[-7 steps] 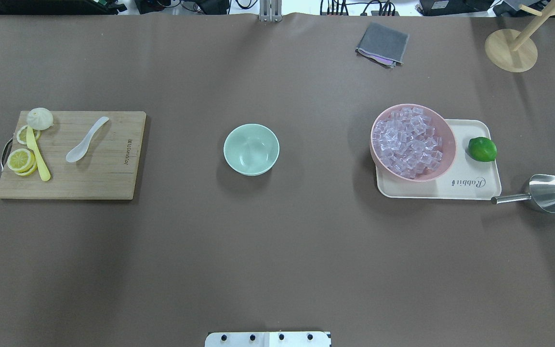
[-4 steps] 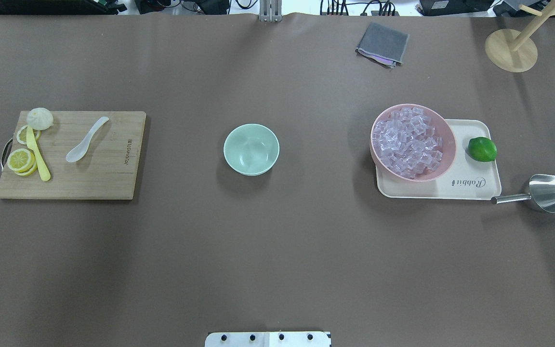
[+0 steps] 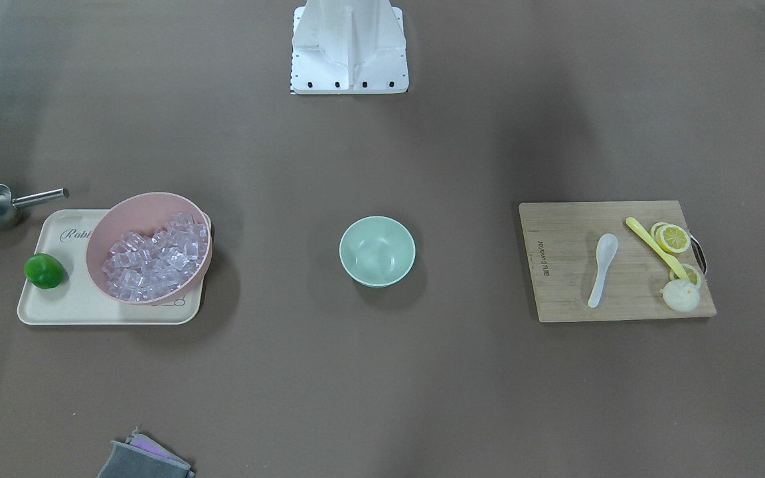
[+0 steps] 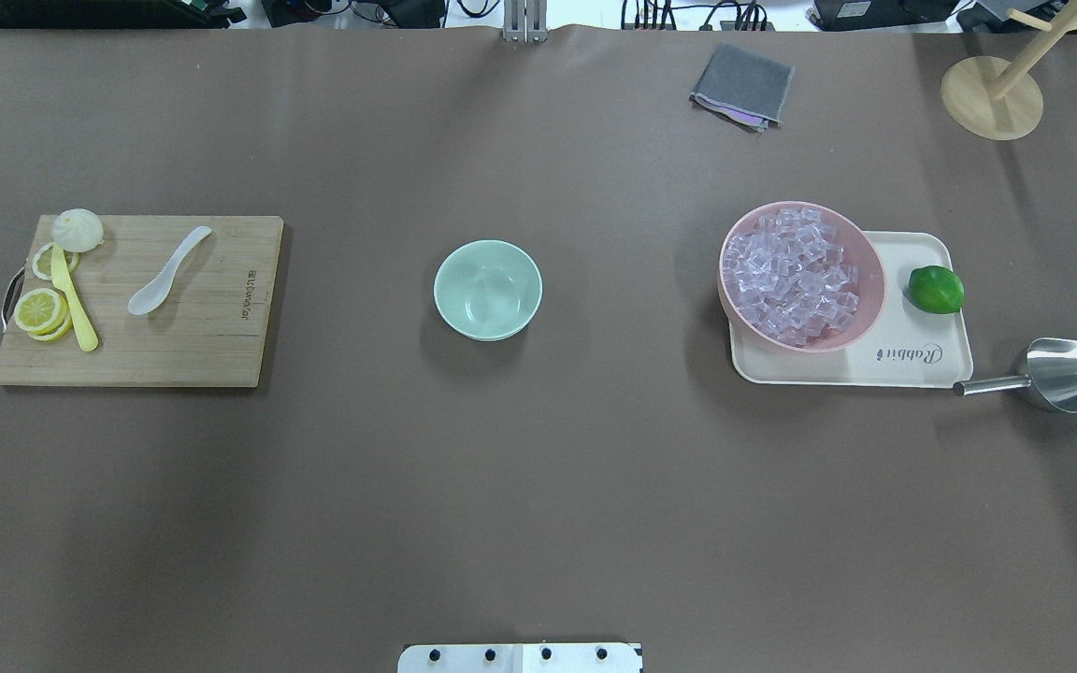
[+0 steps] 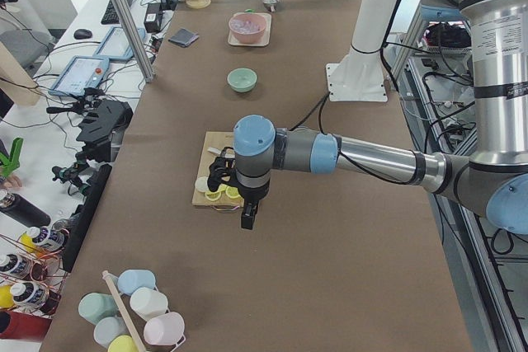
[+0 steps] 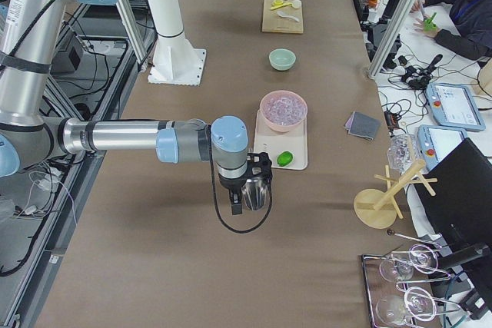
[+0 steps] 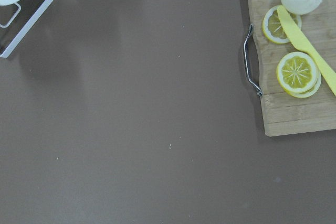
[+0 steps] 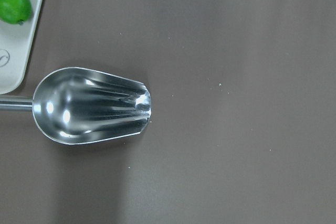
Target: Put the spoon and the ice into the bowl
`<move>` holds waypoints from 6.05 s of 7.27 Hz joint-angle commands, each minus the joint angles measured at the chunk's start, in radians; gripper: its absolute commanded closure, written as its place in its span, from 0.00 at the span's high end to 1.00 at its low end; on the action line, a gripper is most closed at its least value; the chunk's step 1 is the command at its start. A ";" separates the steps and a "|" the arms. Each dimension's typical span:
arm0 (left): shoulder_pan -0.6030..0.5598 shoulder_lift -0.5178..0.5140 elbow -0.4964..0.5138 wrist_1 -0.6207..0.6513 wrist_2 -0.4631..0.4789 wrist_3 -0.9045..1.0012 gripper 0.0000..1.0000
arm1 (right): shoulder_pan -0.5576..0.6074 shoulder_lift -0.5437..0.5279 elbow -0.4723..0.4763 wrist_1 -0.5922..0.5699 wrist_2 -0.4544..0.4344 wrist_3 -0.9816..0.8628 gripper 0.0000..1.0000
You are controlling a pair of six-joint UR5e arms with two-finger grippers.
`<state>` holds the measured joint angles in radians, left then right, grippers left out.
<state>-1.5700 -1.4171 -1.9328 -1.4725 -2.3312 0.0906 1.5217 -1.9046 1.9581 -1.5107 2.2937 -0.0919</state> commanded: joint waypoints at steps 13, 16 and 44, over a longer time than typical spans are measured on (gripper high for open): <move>0.306 -0.339 0.315 -0.476 -0.119 -0.107 0.98 | -0.413 0.272 0.097 0.253 -0.115 0.439 1.00; 0.453 -0.440 0.368 -0.494 -0.041 -0.322 0.97 | -0.578 0.350 0.102 0.197 -0.310 0.751 1.00; 1.024 -0.640 0.350 -1.029 0.635 -1.347 0.00 | -0.709 0.522 0.079 -0.009 -0.433 0.879 1.00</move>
<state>-0.6727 -2.0041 -1.6005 -2.4938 -1.8769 -1.1881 0.8158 -1.3879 2.0413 -1.5203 1.8618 0.7866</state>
